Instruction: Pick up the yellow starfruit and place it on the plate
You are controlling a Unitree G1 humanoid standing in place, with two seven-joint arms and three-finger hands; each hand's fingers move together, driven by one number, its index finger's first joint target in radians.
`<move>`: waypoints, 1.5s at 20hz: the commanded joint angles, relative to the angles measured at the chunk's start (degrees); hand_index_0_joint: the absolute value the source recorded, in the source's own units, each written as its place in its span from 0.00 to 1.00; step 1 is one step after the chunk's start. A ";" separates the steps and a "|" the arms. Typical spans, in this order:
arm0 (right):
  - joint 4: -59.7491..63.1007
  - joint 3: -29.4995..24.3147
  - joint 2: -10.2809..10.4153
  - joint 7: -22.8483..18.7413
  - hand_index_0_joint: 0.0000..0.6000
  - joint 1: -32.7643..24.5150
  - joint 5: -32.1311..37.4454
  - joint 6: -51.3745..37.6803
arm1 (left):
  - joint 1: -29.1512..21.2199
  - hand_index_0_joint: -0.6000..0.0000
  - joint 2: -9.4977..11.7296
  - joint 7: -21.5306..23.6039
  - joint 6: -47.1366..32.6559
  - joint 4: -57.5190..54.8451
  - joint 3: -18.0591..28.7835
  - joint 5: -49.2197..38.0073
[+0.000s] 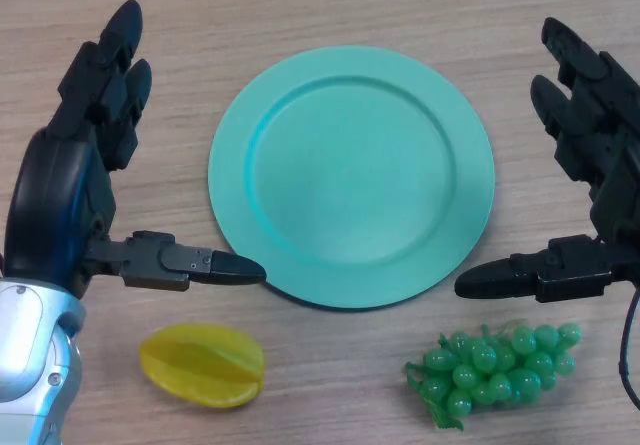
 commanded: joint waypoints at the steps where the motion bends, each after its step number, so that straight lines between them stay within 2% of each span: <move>1: -2.52 -2.15 -1.04 -0.37 0.00 -1.15 -0.71 -9.21 | -0.92 1.00 0.77 1.28 -4.95 -3.75 1.52 0.40; 7: -2.34 -2.07 -0.86 -0.82 0.00 -0.69 -0.89 -8.98 | -1.44 1.00 1.26 1.30 -5.31 -3.89 2.35 1.36; 11: -0.83 -1.41 -0.78 -0.88 0.00 -1.39 -3.07 -10.22 | 0.89 1.00 0.89 0.06 -4.65 -6.74 2.50 1.83; 14: 1.64 0.14 -0.52 -0.86 0.00 -2.58 -4.70 -10.71 | 3.57 1.00 0.76 -2.07 -1.77 -10.37 4.50 -0.88; 15: 2.71 0.47 -0.53 -0.53 0.00 -3.08 -5.23 -10.97 | 4.09 1.00 0.92 -2.97 -0.73 -11.33 5.31 -1.72; 17: 4.56 1.41 -0.33 -0.04 0.00 -4.64 -6.18 -10.60 | 6.02 1.00 1.78 -8.10 1.25 -13.60 7.47 -2.09; 18: 5.11 2.02 0.02 0.03 0.00 -5.18 -6.43 -11.17 | 7.57 1.00 2.30 -12.75 2.31 -15.21 9.00 -0.66; 19: 5.38 2.37 0.21 -0.07 0.00 -5.24 -6.57 -11.57 | 8.88 1.00 2.41 -15.86 0.78 -15.28 9.16 1.65; 20: 6.03 2.86 0.53 -0.36 0.00 -5.37 -6.91 -12.15 | 11.60 1.00 1.38 -19.96 -4.28 -14.42 9.59 5.40; 23: 6.54 2.93 0.85 -0.49 0.00 -5.92 -5.85 -11.61 | 12.80 1.00 0.80 -23.34 -10.88 -12.52 12.34 9.84; 26: 7.52 2.72 0.71 -0.65 0.00 -7.17 -5.47 -11.85 | 14.23 1.00 0.09 -25.37 -23.08 -8.02 12.85 15.41; 30: 8.43 2.40 0.56 -0.22 0.00 -7.31 -5.35 -13.42 | 16.54 1.00 -0.74 -28.27 -27.91 -5.02 12.33 17.62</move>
